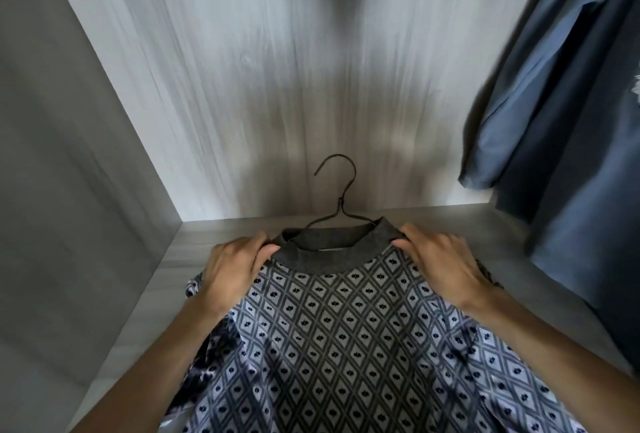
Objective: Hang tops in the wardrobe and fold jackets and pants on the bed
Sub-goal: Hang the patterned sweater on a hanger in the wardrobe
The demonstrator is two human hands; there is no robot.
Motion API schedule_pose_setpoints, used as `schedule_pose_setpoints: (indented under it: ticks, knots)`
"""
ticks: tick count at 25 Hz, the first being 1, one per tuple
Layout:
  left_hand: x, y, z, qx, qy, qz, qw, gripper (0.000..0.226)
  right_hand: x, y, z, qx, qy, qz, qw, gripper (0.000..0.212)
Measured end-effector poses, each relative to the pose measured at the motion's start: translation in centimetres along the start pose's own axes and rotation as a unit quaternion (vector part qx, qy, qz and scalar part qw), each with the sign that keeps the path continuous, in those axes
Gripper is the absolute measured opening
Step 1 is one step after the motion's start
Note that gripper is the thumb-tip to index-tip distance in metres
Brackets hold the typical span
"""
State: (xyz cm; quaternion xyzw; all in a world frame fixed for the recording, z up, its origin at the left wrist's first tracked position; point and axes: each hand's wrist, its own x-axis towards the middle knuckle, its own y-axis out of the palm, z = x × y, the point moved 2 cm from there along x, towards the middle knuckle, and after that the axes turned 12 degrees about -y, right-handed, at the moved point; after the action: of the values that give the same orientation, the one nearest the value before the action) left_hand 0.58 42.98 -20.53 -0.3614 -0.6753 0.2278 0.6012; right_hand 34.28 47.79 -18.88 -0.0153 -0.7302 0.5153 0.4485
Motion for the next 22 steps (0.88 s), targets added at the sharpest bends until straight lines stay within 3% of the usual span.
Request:
schedule_pose_setpoints:
  ticks: [4, 8, 12, 17, 22]
  knots:
    - [1.4, -0.1, -1.8, 0.035, 0.048, -0.007, 0.998, 0.062, -0.3, -1.0, -0.3, -0.025, -0.003, -0.017, 1.000, 0.058]
    - [2.0, -0.6, -2.0, 0.026, 0.019, -0.009, 0.999, 0.055, -2.8, -1.9, -2.1, -0.030, 0.022, -0.001, 0.999, 0.057]
    - [2.2, -0.9, -2.5, 0.047, 0.005, -0.019, 0.999, 0.046, -4.3, -2.7, -3.0, -0.006, 0.043, -0.046, 0.998, 0.059]
    - [2.5, -1.7, -2.1, 0.046, -0.022, -0.036, 0.998, 0.056, -4.5, -3.0, -3.7, 0.120, 0.138, -0.045, 0.982, 0.042]
    - [2.4, -2.4, -1.3, 0.046, -0.032, -0.037, 0.998, 0.059, -5.7, -3.3, -4.1, 0.099, 0.129, -0.014, 0.987, 0.050]
